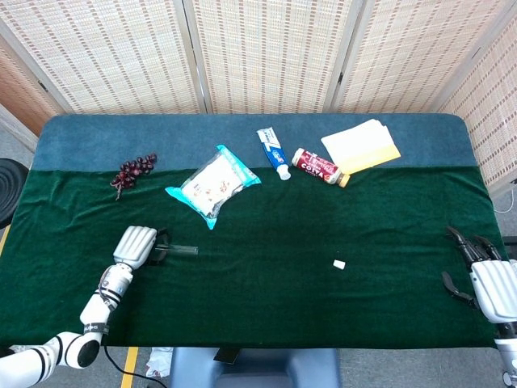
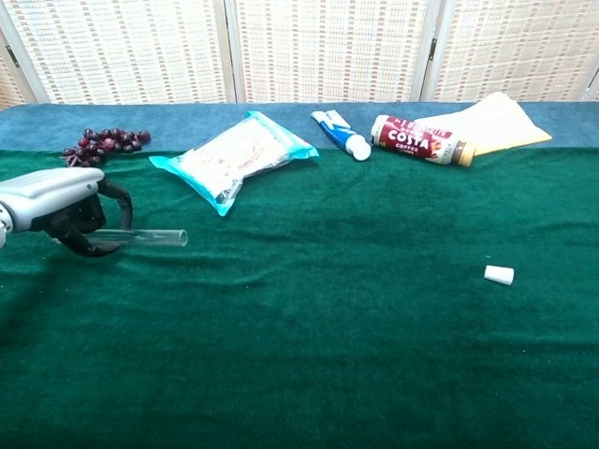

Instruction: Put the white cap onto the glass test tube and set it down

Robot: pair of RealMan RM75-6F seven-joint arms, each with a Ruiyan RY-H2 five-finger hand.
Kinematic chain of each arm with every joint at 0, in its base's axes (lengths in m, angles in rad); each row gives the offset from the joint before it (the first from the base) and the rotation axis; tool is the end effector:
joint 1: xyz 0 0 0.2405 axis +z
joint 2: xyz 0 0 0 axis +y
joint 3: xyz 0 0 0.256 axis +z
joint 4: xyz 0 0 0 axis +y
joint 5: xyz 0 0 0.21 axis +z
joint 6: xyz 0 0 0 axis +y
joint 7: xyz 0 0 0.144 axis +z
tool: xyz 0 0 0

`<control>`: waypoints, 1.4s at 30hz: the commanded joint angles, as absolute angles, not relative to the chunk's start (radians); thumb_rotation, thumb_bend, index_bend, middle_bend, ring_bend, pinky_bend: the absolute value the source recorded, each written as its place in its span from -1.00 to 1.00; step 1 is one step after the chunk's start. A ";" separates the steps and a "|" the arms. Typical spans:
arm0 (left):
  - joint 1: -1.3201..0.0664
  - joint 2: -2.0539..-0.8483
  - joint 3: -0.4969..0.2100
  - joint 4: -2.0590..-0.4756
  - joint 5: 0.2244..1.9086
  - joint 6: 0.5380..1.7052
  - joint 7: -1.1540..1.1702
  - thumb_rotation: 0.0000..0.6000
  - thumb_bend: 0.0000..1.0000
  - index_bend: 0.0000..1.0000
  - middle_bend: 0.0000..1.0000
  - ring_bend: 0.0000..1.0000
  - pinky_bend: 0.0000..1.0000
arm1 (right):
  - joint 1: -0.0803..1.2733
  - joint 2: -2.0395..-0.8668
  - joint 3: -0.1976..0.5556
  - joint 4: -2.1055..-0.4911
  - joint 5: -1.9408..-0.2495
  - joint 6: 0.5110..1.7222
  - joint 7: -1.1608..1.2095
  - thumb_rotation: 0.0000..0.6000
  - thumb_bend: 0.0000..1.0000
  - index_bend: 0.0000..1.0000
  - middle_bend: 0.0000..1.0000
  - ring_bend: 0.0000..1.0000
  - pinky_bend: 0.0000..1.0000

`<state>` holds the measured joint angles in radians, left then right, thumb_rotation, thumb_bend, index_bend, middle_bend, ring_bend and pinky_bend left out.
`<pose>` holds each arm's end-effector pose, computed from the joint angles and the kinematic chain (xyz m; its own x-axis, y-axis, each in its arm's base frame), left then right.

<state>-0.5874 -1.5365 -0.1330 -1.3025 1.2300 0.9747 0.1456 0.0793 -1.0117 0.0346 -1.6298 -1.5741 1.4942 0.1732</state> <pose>-0.2347 0.3330 0.0008 0.4214 0.2727 0.8649 0.9005 -0.2382 -0.3637 -0.3069 -0.1760 0.1864 0.3234 -0.0168 0.9461 -0.9441 -0.0730 0.3214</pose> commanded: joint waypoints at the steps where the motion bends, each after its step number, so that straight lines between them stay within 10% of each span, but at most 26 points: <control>1: -0.562 -1.498 -0.125 -1.336 1.305 1.031 0.044 1.00 -0.06 0.26 1.00 0.87 0.87 | 0.082 -1.004 0.036 -1.646 -1.579 1.495 0.154 1.00 -0.03 -0.96 -0.49 -0.35 -0.58; 9: -0.522 -1.420 -0.093 -1.433 1.429 1.135 -0.078 1.00 -0.06 0.28 1.00 0.87 0.87 | 0.122 -1.020 0.056 -1.700 -1.596 1.467 0.063 1.00 -0.03 -0.66 -0.18 -0.02 -0.10; 17: -0.507 -1.384 -0.067 -1.489 1.470 1.160 -0.070 1.00 -0.06 0.28 1.00 0.87 0.87 | 0.192 -1.080 0.078 -1.711 -1.581 1.377 -0.074 1.00 -0.03 -0.25 0.93 0.98 0.96; 42: -0.503 -1.394 -0.045 -1.486 1.446 1.113 -0.038 1.00 -0.06 0.27 1.00 0.86 0.87 | 0.401 -1.384 0.093 -1.466 -1.379 1.034 -0.274 1.00 -0.46 -0.20 1.00 1.00 1.00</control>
